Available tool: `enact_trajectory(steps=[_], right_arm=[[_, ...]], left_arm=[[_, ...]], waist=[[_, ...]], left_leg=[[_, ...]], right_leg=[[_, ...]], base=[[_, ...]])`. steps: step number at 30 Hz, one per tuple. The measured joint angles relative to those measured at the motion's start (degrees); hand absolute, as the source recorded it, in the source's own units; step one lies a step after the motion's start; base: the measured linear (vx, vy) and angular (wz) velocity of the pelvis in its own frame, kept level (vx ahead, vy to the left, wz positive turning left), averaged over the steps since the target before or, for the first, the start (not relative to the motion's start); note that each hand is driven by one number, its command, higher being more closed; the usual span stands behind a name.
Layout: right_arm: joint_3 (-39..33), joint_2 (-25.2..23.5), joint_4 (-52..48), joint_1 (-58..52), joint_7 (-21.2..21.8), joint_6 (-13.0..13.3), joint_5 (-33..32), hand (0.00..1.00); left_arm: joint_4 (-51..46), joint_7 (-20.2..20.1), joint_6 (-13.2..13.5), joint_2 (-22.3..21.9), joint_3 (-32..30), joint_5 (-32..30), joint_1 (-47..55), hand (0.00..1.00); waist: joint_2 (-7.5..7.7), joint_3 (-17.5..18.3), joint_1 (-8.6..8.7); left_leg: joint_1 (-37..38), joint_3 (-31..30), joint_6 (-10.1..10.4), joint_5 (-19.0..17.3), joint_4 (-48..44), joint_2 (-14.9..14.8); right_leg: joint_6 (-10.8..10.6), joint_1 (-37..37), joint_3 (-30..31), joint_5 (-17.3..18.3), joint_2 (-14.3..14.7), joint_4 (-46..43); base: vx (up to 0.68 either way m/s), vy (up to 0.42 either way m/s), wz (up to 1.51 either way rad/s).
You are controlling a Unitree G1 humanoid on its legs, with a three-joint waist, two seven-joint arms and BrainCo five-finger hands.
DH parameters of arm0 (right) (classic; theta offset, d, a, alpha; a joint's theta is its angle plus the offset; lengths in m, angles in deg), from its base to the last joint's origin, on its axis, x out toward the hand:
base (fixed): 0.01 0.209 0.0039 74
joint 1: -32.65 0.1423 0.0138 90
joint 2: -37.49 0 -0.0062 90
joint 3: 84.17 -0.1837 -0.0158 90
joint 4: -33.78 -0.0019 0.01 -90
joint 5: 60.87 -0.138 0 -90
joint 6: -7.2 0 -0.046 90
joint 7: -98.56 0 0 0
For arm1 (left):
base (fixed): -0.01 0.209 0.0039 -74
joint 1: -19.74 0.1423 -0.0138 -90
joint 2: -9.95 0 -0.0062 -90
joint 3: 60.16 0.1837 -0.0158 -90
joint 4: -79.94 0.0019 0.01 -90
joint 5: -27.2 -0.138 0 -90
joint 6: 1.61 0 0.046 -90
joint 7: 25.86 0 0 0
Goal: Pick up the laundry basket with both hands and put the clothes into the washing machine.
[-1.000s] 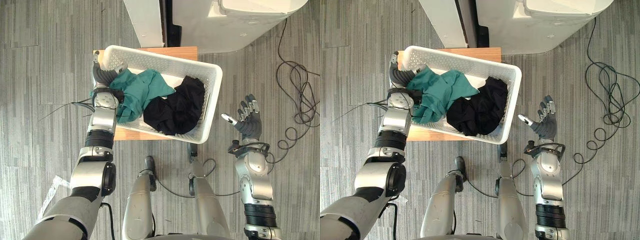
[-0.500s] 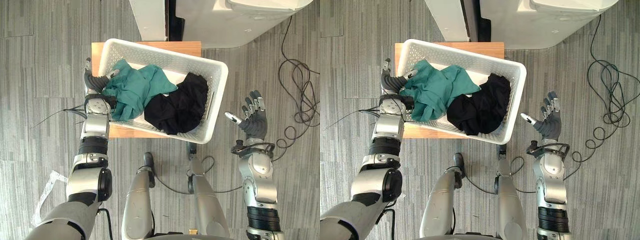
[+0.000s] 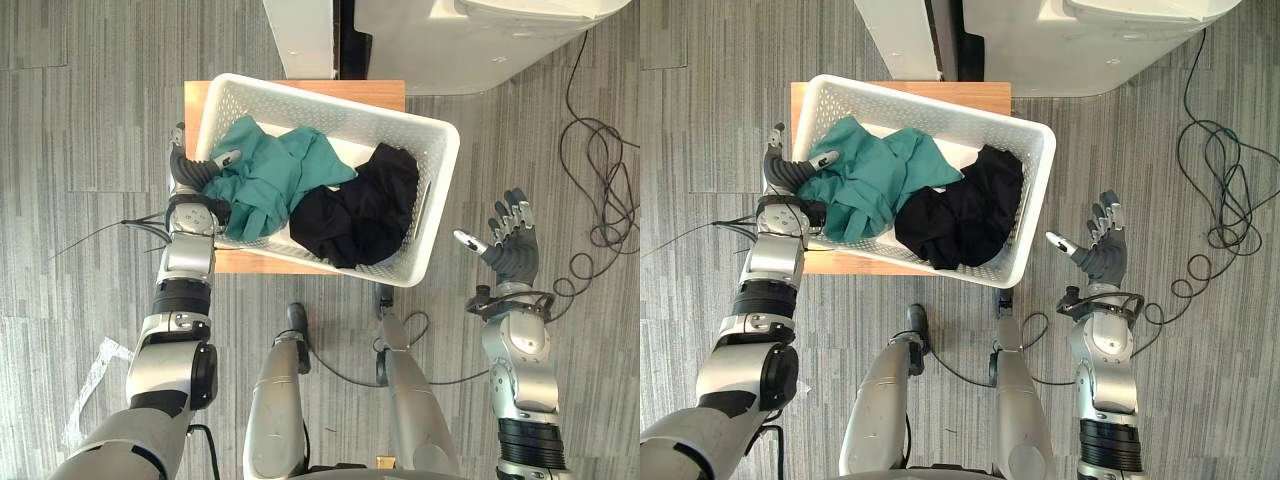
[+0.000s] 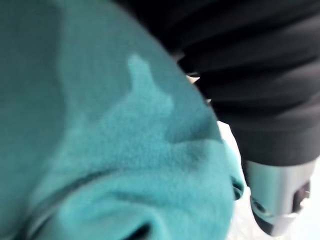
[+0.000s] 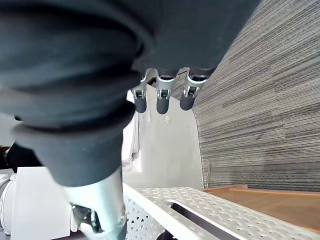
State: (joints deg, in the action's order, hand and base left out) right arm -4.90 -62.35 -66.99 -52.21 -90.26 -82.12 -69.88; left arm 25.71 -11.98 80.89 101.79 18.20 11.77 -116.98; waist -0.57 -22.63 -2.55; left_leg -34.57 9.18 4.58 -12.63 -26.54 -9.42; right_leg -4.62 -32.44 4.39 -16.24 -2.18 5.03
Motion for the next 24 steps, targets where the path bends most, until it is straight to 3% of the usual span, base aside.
enact_trajectory(steps=[9,11,22,23,24], right_arm=[[-0.11,2.53,7.69,12.23,-1.15,-1.06,-2.45,0.00],[-0.21,2.70,10.37,15.21,-1.28,-1.13,-4.31,0.00],[-1.88,-0.17,23.67,25.28,-1.05,-0.74,-9.66,0.00],[-2.15,-0.12,24.41,25.71,-0.94,-0.70,-10.08,1.00],[-2.43,-0.11,25.46,26.29,-0.80,-0.67,-10.73,1.00]], left_arm=[[3.78,-0.16,0.98,0.90,-0.38,0.52,-5.76,0.00],[4.20,-0.16,1.23,0.78,-0.38,1.37,-7.19,0.00],[4.55,-0.08,1.81,0.17,-0.47,4.75,-8.01,0.00],[4.79,-0.10,1.78,0.17,-0.47,4.75,-8.20,1.00],[4.82,-0.12,1.74,0.12,-0.47,4.76,-8.34,1.00]], waist=[[0.04,-1.28,-0.39],[0.06,-1.30,-1.42],[0.06,-1.31,-1.55],[0.06,-1.31,-1.54],[0.06,-1.31,-1.51]], left_leg=[[-3.77,-1.12,-0.28,-0.49,-3.13,-0.37],[-5.06,-1.22,-0.29,-0.47,-3.51,-0.38],[-5.86,-2.72,-0.33,-0.41,-3.49,-0.09],[-5.89,-2.80,-0.33,-0.41,-3.48,-0.09],[-5.93,-2.88,-0.32,-0.41,-3.47,-0.09]], right_leg=[[0.07,-2.41,-0.88,-0.08,0.20,-1.18],[0.06,-3.78,-1.00,-0.08,0.20,-1.81],[0.07,-3.92,-2.09,-0.10,-0.01,-1.83],[0.07,-3.91,-2.19,-0.09,-0.01,-1.84],[0.07,-3.91,-2.29,-0.09,-0.01,-1.85]], base=[[-0.04,-0.020,0.02],[-0.04,-0.024,0.03],[-0.01,-0.024,0.04],[-0.03,-0.034,0.04],[-0.03,-0.033,0.03]])
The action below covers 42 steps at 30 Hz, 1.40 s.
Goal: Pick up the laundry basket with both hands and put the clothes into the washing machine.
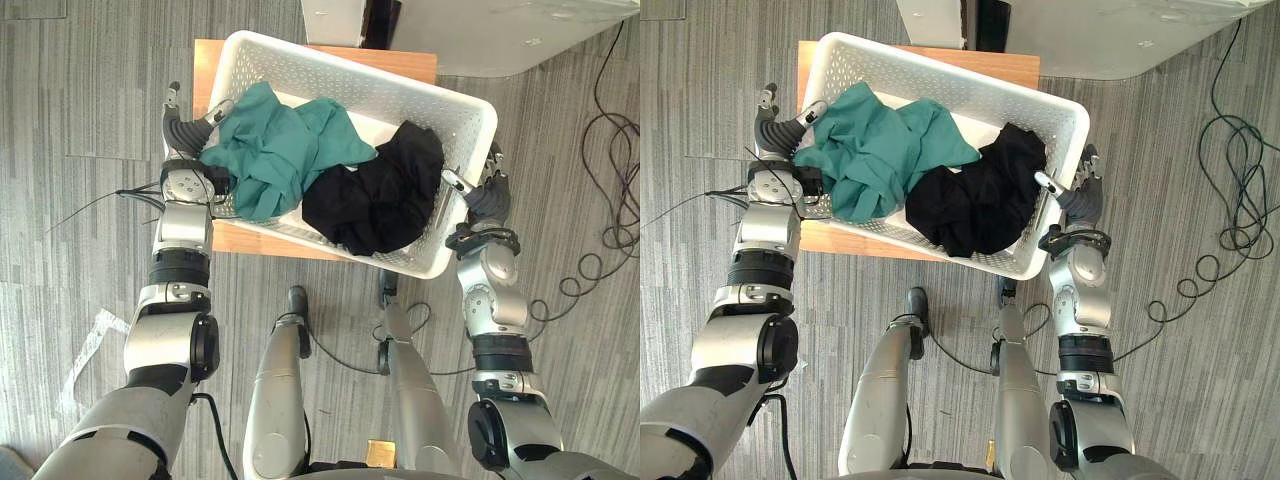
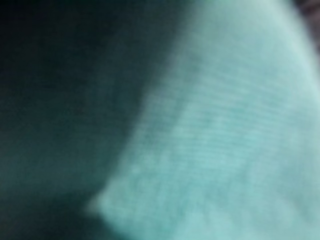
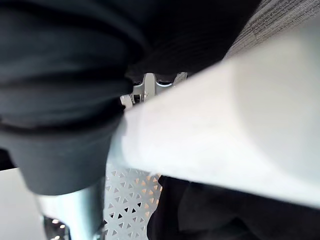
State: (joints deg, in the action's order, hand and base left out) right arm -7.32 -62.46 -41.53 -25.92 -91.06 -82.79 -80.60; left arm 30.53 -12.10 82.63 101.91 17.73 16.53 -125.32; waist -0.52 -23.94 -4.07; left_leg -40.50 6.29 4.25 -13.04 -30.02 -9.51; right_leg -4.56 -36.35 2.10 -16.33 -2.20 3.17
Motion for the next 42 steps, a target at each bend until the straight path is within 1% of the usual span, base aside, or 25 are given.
enact_trajectory(steps=[3,6,8,10,11,14,16,18,19,21,23,24,26,27,28,30,32,33,35,38,40,41,42], right_arm=[[-0.34,0.28,3.38,1.00,1.40,-0.01,-0.45,1.00],[-0.28,0.92,5.45,1.71,2.95,-0.02,-0.64,1.00],[-0.36,2.21,6.55,2.14,3.78,-0.02,-1.14,1.00],[-0.30,4.45,8.64,3.06,4.96,-0.11,-1.14,1.00],[-0.29,4.74,9.13,3.34,5.10,-0.13,-1.14,1.00],[-0.19,6.63,11.01,4.69,7.30,-0.67,-1.00,1.00],[-0.03,7.59,11.28,4.70,7.44,-1.66,-0.89,1.00],[-0.06,8.80,12.21,4.58,8.31,-3.21,-0.22,1.00],[-0.11,9.10,12.52,4.48,8.54,-3.50,0.13,1.00],[-0.37,10.20,13.41,4.07,8.83,-5.13,0.14,1.00],[-0.65,10.47,14.32,2.65,9.70,-5.81,0.29,1.00],[-1.01,10.48,14.35,1.12,10.15,-6.71,1.43,1.00],[-1.77,10.69,14.45,-0.09,11.22,-7.27,2.69,1.00],[-1.86,10.80,15.18,-0.62,11.72,-7.27,3.94,1.00],[-1.89,10.85,16.77,-0.33,12.43,-7.20,5.37,1.00],[-1.89,10.96,18.96,-0.48,13.26,-7.14,7.21,1.00],[-1.83,11.31,22.26,-1.48,13.70,-7.30,9.45,1.00],[-1.55,11.17,22.97,-2.41,13.93,-7.58,9.96,1.00],[-1.51,11.19,22.55,-4.96,15.08,-7.63,11.05,1.00],[-1.46,10.44,18.39,-11.75,15.96,-7.79,11.92,1.00],[-1.46,9.53,15.48,-15.70,16.15,-7.79,12.77,1.00],[-1.48,8.74,14.17,-18.02,16.18,-7.76,13.02,1.00],[-1.57,7.97,12.84,-19.73,16.17,-7.59,13.00,1.00]], left_arm=[[0.48,-0.28,-0.02,-0.01,0.01,-0.07,-0.20,1.00],[0.58,-2.27,-0.10,0.26,0.15,-0.30,-0.31,1.00],[1.21,-3.77,-0.26,0.44,0.56,-0.70,-0.83,1.00],[2.95,-5.15,-0.65,1.18,2.22,-1.89,-2.05,1.00],[3.63,-5.53,-0.72,1.58,3.12,-2.40,-2.41,1.00],[5.01,-7.73,-1.83,3.13,6.42,-5.75,-3.79,1.00],[5.73,-8.58,-2.03,3.33,8.29,-6.78,-4.04,1.00],[7.20,-10.08,-2.45,3.41,11.65,-8.15,-3.93,1.00],[7.59,-10.33,-2.55,3.42,12.38,-8.20,-3.83,1.00],[9.00,-11.48,-2.73,3.06,14.51,-9.27,-2.96,1.00],[9.57,-12.55,-2.75,2.58,15.26,-9.82,-0.89,1.00],[9.70,-12.89,-2.75,2.37,16.65,-9.85,1.12,1.00],[9.73,-13.77,-2.74,1.73,17.18,-9.85,2.46,1.00],[10.03,-13.99,-2.70,1.30,18.19,-9.91,3.51,1.00],[10.29,-14.17,-2.47,1.27,18.91,-10.12,4.72,1.00],[10.67,-15.03,-2.31,0.75,19.29,-10.31,6.44,1.00],[10.65,-15.09,-1.99,-0.58,19.64,-10.33,9.89,1.00],[10.49,-15.15,-1.76,-0.96,20.10,-10.34,12.24,1.00],[9.28,-15.33,-1.43,-1.28,20.63,-10.28,16.33,1.00],[1.15,-15.35,-0.99,-2.08,20.43,-9.74,26.52,1.00],[-1.86,-15.44,-0.70,-2.21,20.33,-9.58,31.33,1.00],[-3.22,-15.50,-0.43,-2.56,19.93,-8.93,34.44,1.00],[-4.37,-15.55,-0.17,-3.38,18.51,-7.90,37.04,1.00]], waist=[[0.01,0.00,-0.02],[0.03,0.02,-0.01],[0.06,0.03,-0.04],[0.11,0.03,-0.04],[0.17,0.07,-0.05],[0.86,0.10,-0.01],[1.16,0.13,-0.02],[1.57,0.24,0.03],[1.68,0.24,0.03],[2.03,0.40,0.13],[2.11,0.43,0.14],[2.17,0.47,0.28],[2.33,0.57,0.57],[2.77,0.87,0.97],[3.12,1.36,1.75],[3.46,2.14,1.99],[3.43,3.78,2.39],[3.43,4.16,3.17],[3.45,5.06,3.36],[3.18,6.99,3.38],[3.14,7.20,3.49],[3.06,8.64,3.49],[2.93,9.29,3.54]], left_leg=[[-0.01,-0.10,0.07,0.05,0.00,-0.02],[-0.01,-0.14,0.09,0.06,-0.08,-0.05],[-0.04,-0.30,0.09,0.06,-0.27,-0.06],[-0.16,-0.56,0.08,0.05,-0.89,-0.14],[-0.18,-0.57,0.07,0.04,-1.07,-0.16],[-0.21,-0.58,0.00,-0.02,-1.97,-0.35],[0.16,-0.59,-0.05,-0.05,-2.24,-0.37],[1.67,-0.57,-0.16,-0.12,-2.20,-0.36],[2.29,-0.57,-0.17,-0.13,-2.05,-0.35],[4.39,-0.33,-0.17,-0.12,-1.31,-0.25],[6.95,0.19,-0.15,-0.06,-0.09,-0.07],[9.32,0.52,0.02,0.45,1.47,0.30],[11.21,0.64,-0.04,1.55,3.87,1.08],[12.83,0.51,0.13,2.75,6.17,1.97],[14.20,0.14,0.25,4.06,8.50,2.74],[16.20,-0.30,0.43,5.35,10.96,3.60],[18.52,-0.91,0.55,6.85,13.98,4.55],[19.84,-1.54,0.54,7.34,15.15,4.86],[20.95,-1.71,0.58,7.39,15.96,5.10],[22.00,-1.76,0.46,7.59,17.37,5.72],[23.69,-1.84,0.55,7.67,18.11,5.96],[23.95,-1.88,0.55,7.67,18.44,6.07],[25.00,-1.89,0.26,7.98,19.27,6.31]], right_leg=[[0.00,0.00,-0.11,0.00,0.01,-0.05],[0.00,0.02,-0.18,0.00,0.04,-0.14],[0.00,0.12,-0.32,0.00,0.04,-0.23],[-0.05,0.11,-0.47,0.05,0.12,-0.92],[-0.05,0.11,-0.47,0.05,0.14,-1.03],[-0.05,0.38,-0.45,0.05,0.28,-1.23],[-0.05,0.86,-0.48,0.04,0.29,-1.32],[-0.05,2.36,-0.50,0.05,0.27,-1.33],[-0.05,2.82,-0.48,0.05,0.24,-1.32],[-0.09,4.52,-0.44,0.10,0.14,-1.31],[-0.12,6.32,-0.38,0.37,-0.03,-1.30],[-0.07,7.79,-0.37,0.54,-0.28,-1.30],[-0.01,8.68,-0.46,0.73,-0.87,-1.30],[0.06,9.40,-0.47,1.42,-1.54,-1.30],[0.05,10.01,-0.66,1.44,-2.04,-1.13],[0.05,10.98,-0.87,1.45,-2.40,-0.88],[0.04,12.49,-1.42,1.49,-2.85,-0.23],[0.07,13.97,-2.01,1.51,-3.04,0.43],[0.18,15.04,-2.09,1.81,-3.13,0.98],[0.02,15.41,-2.08,2.21,-3.35,1.23],[-0.03,17.15,-2.10,2.24,-3.55,2.00],[-0.04,17.39,-2.40,2.24,-3.63,2.23],[-0.13,18.19,-2.43,2.30,-3.79,2.41]], base=[[-0.01,-0.010,0.01],[0.00,0.000,0.00],[-0.01,-0.010,0.02],[-0.01,-0.010,0.02],[-0.04,-0.022,0.00],[-0.04,-0.026,-0.01],[-0.04,-0.029,0.01],[-0.02,-0.036,0.01],[-0.01,-0.032,-0.01],[0.00,-0.037,-0.01],[0.02,-0.053,-0.03],[0.03,-0.055,0.03],[0.04,-0.071,0.14],[0.03,-0.086,0.26],[0.03,-0.071,0.28],[0.02,-0.051,0.17],[0.02,-0.051,0.20],[0.02,-0.040,0.23],[0.00,-0.027,0.10],[0.00,0.000,0.00],[0.01,0.006,0.02],[0.04,0.016,0.03],[0.04,0.018,0.02]])
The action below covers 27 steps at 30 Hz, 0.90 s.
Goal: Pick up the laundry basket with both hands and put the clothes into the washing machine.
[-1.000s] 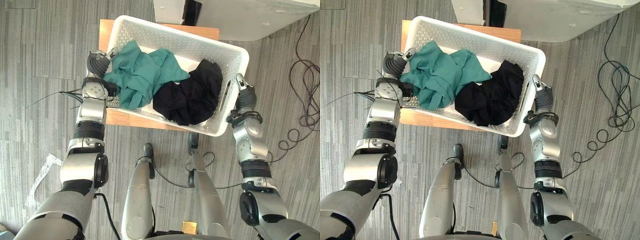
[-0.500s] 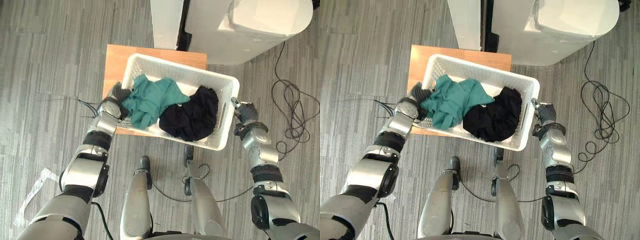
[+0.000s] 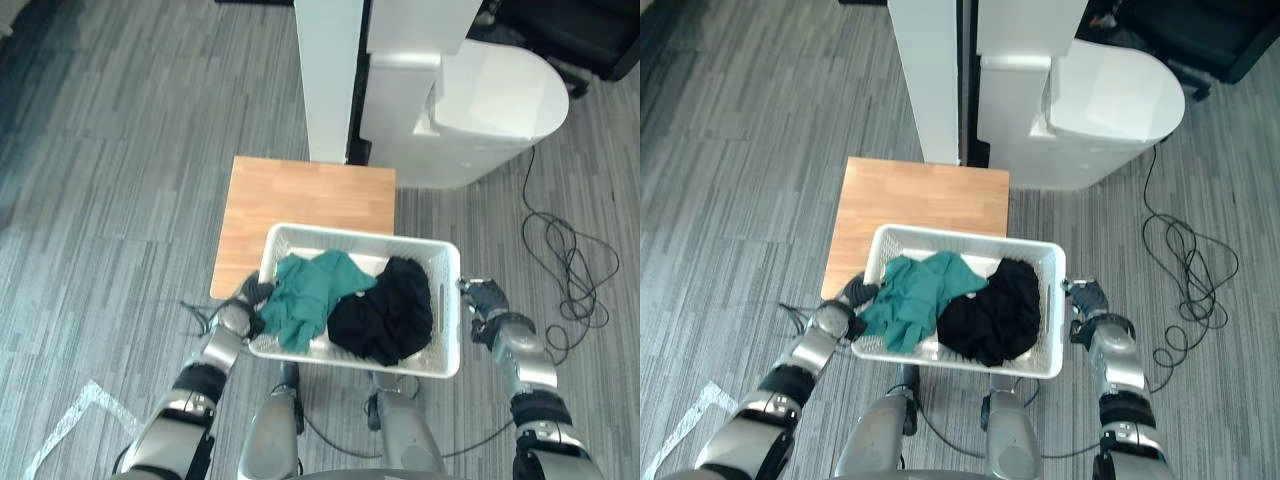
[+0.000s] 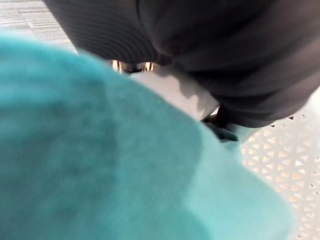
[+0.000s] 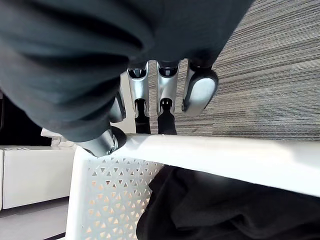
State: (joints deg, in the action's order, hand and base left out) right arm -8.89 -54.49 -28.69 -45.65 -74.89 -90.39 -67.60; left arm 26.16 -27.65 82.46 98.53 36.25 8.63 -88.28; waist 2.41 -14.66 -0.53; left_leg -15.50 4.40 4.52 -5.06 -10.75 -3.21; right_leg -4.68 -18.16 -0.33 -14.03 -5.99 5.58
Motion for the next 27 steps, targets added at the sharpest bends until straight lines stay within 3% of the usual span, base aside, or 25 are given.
enact_trajectory(steps=[12,16,23,27], right_arm=[[-9.08,-3.71,-17.50,-15.44,-0.60,4.02,-2.98,1.00],[-10.53,-6.55,-23.18,-20.12,-0.49,4.42,-4.38,1.00],[-12.53,-9.80,-26.34,-22.91,-1.38,4.78,-4.59,1.00],[-12.63,-10.35,-26.33,-24.37,-1.60,4.74,-4.58,1.00]], left_arm=[[-23.95,0.57,1.82,-2.47,-11.64,4.52,21.52,1.00],[-30.76,-0.77,2.40,-5.63,-11.42,6.57,26.92,1.00],[-31.42,-3.09,2.68,-9.43,-8.95,6.94,30.43,1.00],[-30.65,-3.09,2.70,-10.30,-6.90,6.92,30.24,1.00]], waist=[[-3.04,9.25,-0.01],[-3.27,11.72,-0.10],[-3.99,13.84,0.12],[-4.13,15.00,1.45]], left_leg=[[9.20,0.71,-0.11,-0.08,4.88,0.40],[12.01,1.68,-0.30,-0.21,6.39,0.47],[14.40,4.41,-0.31,-0.66,6.86,0.26],[14.39,3.75,-0.28,-0.66,6.71,0.15]], right_leg=[[-0.96,6.49,0.70,2.23,-0.19,0.04],[-1.13,8.19,1.28,3.08,-0.16,0.05],[-1.13,8.96,3.60,3.53,0.02,0.04],[-1.15,9.43,3.52,3.39,0.03,0.03]], base=[[0.05,0.014,-0.03],[0.01,0.005,-0.10],[0.00,-0.002,-0.19],[0.00,-0.009,0.05]])
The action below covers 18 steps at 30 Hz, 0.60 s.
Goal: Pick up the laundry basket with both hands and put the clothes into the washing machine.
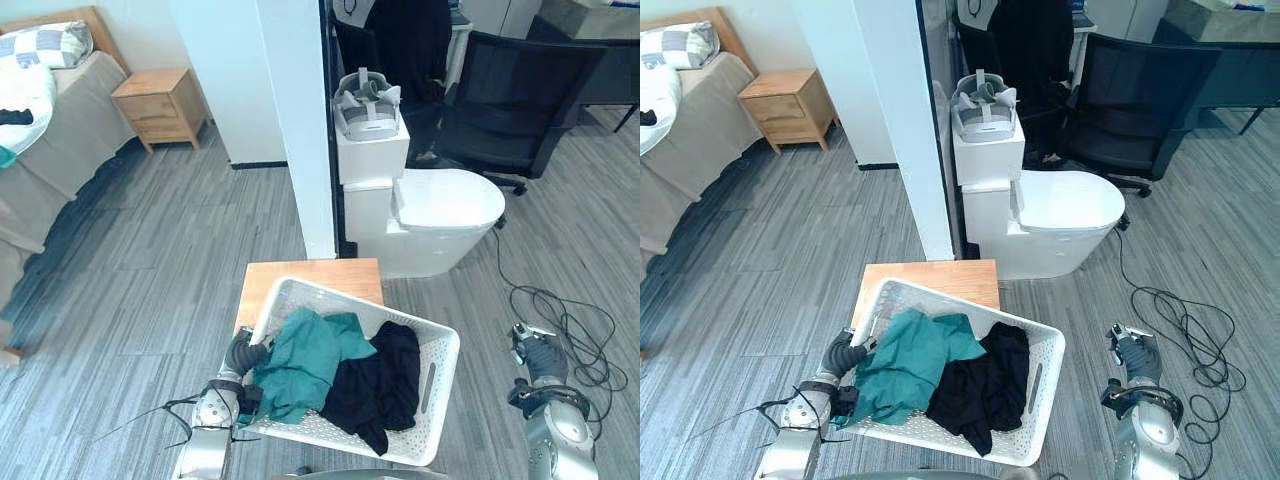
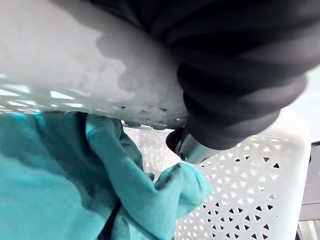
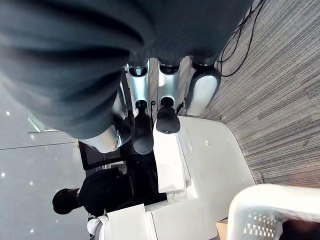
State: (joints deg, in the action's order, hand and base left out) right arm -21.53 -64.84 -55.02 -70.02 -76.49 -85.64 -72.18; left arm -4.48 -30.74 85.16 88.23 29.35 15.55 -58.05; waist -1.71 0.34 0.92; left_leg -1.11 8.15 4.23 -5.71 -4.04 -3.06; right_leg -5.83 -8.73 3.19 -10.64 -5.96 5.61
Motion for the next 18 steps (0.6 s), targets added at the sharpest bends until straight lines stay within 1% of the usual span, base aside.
enact_trajectory(steps=[2,5,7,10,13,15,18], right_arm=[[-0.30,-0.09,0.06,-1.13,-0.02,-0.03,-0.05,1.00],[-1.11,-0.99,0.19,-1.60,-0.08,-0.03,-0.45,1.00],[-0.80,-1.42,0.59,-1.81,-0.08,-0.04,-0.51,1.00],[-0.59,-1.45,0.89,-1.80,-0.29,-0.04,-0.50,1.00],[1.25,-0.99,3.03,-1.28,-1.29,-0.05,-0.42,1.00],[2.17,-0.95,3.06,-0.64,-1.29,-0.08,-0.33,1.00],[5.19,-0.68,3.06,3.14,-1.54,-0.05,0.06,1.00]], left_arm=[[1.72,0.07,0.16,-0.28,0.46,0.04,-0.65,1.00],[8.41,0.22,0.22,-0.04,0.26,1.55,-3.35,1.00],[16.42,0.89,0.15,0.40,0.00,3.55,-6.32,1.00],[24.14,2.51,0.05,1.00,-0.75,5.70,-8.95,1.00],[32.60,5.14,-0.22,2.93,-2.33,8.65,-13.42,1.00],[34.85,5.49,-0.23,3.98,-2.47,9.51,-15.66,1.00],[38.24,6.32,-0.28,6.04,-2.50,12.54,-20.88,1.00]], waist=[[0.03,0.35,0.00],[0.17,0.92,0.07],[0.37,0.98,0.55],[0.72,0.84,1.37],[1.63,0.82,1.92],[1.99,0.54,2.10],[2.89,-1.75,3.24]], left_leg=[[0.09,-0.25,-0.01,-0.08,0.10,-0.06],[0.04,-0.30,-0.11,-0.29,0.14,0.07],[-0.02,-0.33,-0.10,-0.28,0.26,0.13],[-0.14,-0.29,0.00,-0.21,0.52,0.16],[-1.11,0.21,0.41,0.13,0.95,0.17],[-2.02,0.72,0.28,0.23,0.53,0.17],[-3.46,1.36,-0.01,0.27,-0.78,0.31]], right_leg=[[-0.08,0.66,-0.19,0.21,0.01,0.00],[-0.01,0.73,-0.17,0.50,-0.19,0.00],[-0.14,0.40,-0.16,0.64,-0.25,-0.47],[-0.14,0.13,-0.12,0.65,-0.27,-0.48],[-0.11,-2.17,0.51,0.52,-0.17,-1.04],[0.05,-3.52,1.17,0.03,-0.14,-1.57],[0.00,-4.77,1.91,-0.42,-0.14,-1.62]], base=[[-0.02,-0.006,0.09],[-0.01,-0.001,0.01],[0.00,0.000,0.00],[0.00,-0.003,-0.02],[0.04,-0.011,-0.10],[0.02,-0.007,-0.12],[0.00,-0.005,-0.11]])
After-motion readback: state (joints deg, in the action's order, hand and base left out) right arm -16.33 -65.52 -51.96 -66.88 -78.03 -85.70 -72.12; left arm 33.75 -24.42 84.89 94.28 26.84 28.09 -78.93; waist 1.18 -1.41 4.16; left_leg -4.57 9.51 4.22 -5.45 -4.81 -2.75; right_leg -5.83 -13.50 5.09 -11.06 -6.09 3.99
